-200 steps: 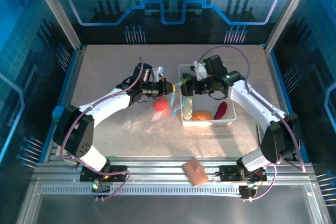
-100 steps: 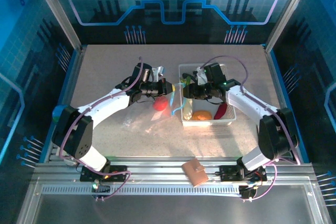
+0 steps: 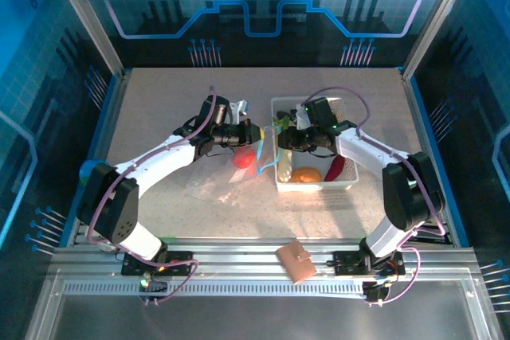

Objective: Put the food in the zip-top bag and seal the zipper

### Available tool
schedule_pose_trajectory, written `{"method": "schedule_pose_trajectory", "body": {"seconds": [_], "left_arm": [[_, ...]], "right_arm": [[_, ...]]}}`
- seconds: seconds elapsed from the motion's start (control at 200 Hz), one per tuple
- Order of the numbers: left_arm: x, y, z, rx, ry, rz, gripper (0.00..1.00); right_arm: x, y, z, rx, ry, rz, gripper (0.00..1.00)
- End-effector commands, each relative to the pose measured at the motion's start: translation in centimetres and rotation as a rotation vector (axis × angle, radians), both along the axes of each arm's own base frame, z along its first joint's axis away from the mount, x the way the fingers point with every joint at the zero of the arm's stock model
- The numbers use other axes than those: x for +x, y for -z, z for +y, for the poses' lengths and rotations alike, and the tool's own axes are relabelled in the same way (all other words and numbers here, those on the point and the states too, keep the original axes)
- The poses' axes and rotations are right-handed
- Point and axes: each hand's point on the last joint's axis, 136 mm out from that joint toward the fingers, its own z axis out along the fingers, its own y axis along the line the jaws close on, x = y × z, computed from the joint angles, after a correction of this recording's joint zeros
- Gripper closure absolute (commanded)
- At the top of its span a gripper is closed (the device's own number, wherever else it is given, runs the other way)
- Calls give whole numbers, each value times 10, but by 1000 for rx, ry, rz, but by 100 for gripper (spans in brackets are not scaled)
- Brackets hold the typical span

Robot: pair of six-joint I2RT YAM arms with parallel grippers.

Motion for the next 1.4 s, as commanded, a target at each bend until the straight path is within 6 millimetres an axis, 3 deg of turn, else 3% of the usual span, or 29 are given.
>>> {"method": "schedule_pose_trajectory", "body": {"seconds": [0.0, 0.305, 0.465, 0.585, 0.745, 0.986, 1.231, 1.396], "left_arm": [[-5, -1, 2, 17, 10, -19, 100], [-10, -14, 15, 75, -15, -54, 100], [-13, -21, 33, 160, -62, -84, 100], [-15, -26, 51, 238, -119, -107, 100], [-13, -30, 65, 277, -187, -136, 100], [-5, -47, 62, 304, -248, -214, 100], [7, -28, 44, 330, -232, -191, 100], [9, -21, 42, 342, -231, -183, 100]], "right_arm": [[4, -2, 7, 22, -19, -4, 78], [30, -43, 5, -37, -25, -123, 100], [43, -73, 6, -80, -48, -207, 100], [54, -85, 6, -122, -63, -240, 100], [63, -76, 4, -170, -86, -218, 100], [66, -54, -6, -228, -105, -170, 100], [62, -62, 2, -167, -123, -187, 96], [56, -76, 1, -144, -123, -234, 78]]}}
